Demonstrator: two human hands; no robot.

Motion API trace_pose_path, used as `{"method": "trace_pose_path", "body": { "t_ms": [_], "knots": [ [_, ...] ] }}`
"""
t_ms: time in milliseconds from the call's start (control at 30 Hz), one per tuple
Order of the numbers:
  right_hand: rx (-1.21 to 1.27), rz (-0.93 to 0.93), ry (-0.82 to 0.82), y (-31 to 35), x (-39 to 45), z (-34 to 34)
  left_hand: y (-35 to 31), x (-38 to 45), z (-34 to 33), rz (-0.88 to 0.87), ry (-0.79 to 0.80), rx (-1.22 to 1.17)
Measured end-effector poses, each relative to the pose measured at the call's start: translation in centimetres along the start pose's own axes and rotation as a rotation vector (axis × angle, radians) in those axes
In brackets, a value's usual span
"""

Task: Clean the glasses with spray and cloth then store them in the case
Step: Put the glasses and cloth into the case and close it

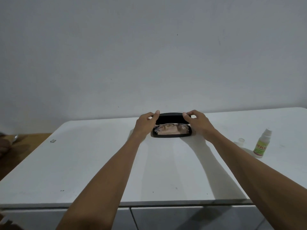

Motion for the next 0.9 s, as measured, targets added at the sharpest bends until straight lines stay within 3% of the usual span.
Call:
{"method": "trace_pose_path", "body": {
  "t_ms": [233, 500, 633, 900],
  "knots": [
    [0.053, 0.138, 0.171, -1.0, -1.6, 0.9, 1.3, -1.4, 0.8, -0.025, 0.22, -0.152],
    [-0.063, 0.204, 0.154, -1.2, -3.0, 0.7, 2.5, -2.1, 0.9, -0.08, 0.203, -0.103],
    [-0.125, 0.219, 0.159, -0.9, -3.5, 0.6, 2.7, -2.8, 0.9, -0.179, 0.139, 0.127],
    [-0.283, 0.231, 0.078, 0.0, -4.0, -1.2, 2.1, -4.4, -0.2, -0.312, -0.008, 0.29]
  ]
}}
Point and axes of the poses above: each hand's wrist, its own x-axis towards the middle knuckle, its own z-axis out of the back of the hand, y = z × x, the point moved 6 cm from there along x, towards the middle knuckle, and after that the axes turned 12 degrees about z, right-handed, at the moved point
